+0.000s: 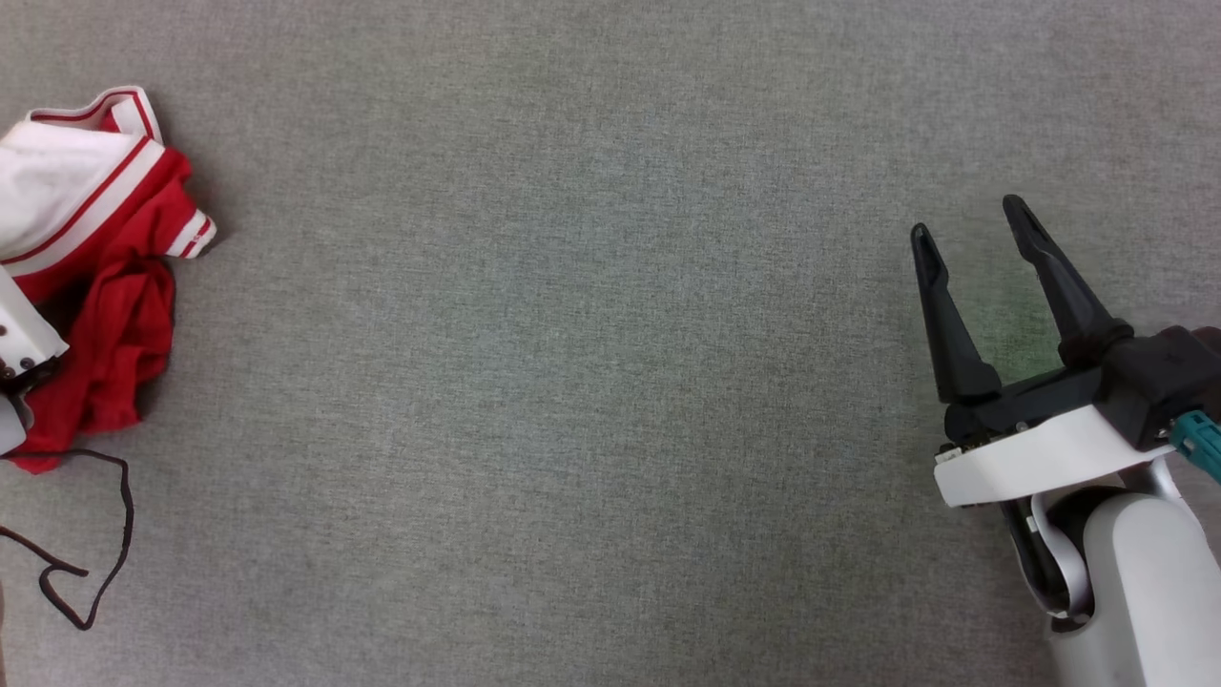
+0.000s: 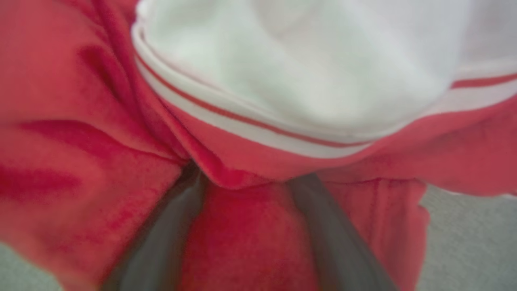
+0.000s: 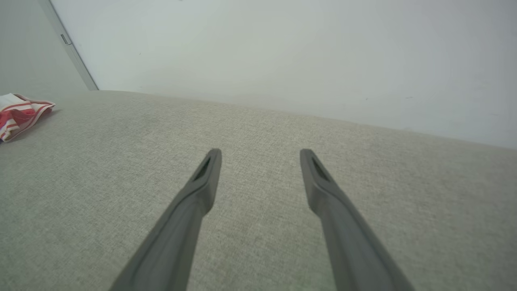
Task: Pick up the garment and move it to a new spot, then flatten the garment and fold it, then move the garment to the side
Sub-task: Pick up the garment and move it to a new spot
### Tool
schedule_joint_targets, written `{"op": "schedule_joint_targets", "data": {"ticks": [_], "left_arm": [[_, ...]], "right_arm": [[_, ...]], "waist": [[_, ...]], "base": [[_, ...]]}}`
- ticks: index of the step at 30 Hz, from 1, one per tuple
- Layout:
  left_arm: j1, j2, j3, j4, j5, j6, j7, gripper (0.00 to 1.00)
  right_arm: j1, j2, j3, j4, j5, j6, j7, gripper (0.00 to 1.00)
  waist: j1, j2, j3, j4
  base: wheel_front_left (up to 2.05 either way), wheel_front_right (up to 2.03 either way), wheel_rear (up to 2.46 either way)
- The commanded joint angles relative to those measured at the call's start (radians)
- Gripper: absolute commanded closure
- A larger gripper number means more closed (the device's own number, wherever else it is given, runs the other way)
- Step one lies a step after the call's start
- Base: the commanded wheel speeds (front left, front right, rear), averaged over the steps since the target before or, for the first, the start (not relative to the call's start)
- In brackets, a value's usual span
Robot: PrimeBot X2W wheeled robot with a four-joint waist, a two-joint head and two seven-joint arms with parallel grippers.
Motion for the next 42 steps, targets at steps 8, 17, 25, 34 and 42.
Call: {"op": "schedule_joint_targets", "data": {"ticks": [8, 17, 25, 34, 42], "left_arm": [[0.039, -0.025, -0.005, -0.026, 0.039, 0.055, -0.135, 1.0], [-0.019, -0.041, -0.042, -0.088, 0.123, 0.077, -0.427, 1.0], [-0.064, -0.072, -0.11, -0.108, 0.188, 0.026, -0.706, 1.0], [-0.039, -0.182, -0.212, -0.134, 0.215, -0.028, -0.838, 1.0], [0.058, -0.307, -0.329, -0.202, 0.194, -0.065, -0.848, 1.0]], "right_arm": [[0.028, 0.002, -0.026, 0.015, 0.005, 0.0, 0.003, 0.0], [0.087, 0.025, -0.047, 0.019, 0.009, 0.0, 0.012, 0.0], [0.156, 0.06, -0.081, 0.015, 0.01, 0.0, 0.018, 0.0], [0.232, 0.083, -0.091, 0.015, 0.016, 0.0, 0.036, 0.0], [0.273, 0.09, -0.089, 0.014, 0.019, 0.0, 0.056, 0.0]], "waist": [[0.0, 0.0, -0.069, 0.025], [0.0, 0.0, -0.219, 0.065], [0.0, 0.0, -0.351, 0.066], [0.0, 0.0, -0.454, -0.019], [0.0, 0.0, -0.506, -0.156]], "base": [[0.0, 0.0, 0.0], [0.0, 0.0, 0.0], [0.0, 0.0, 0.0], [0.0, 0.0, 0.0], [0.0, 0.0, 0.0]]}}
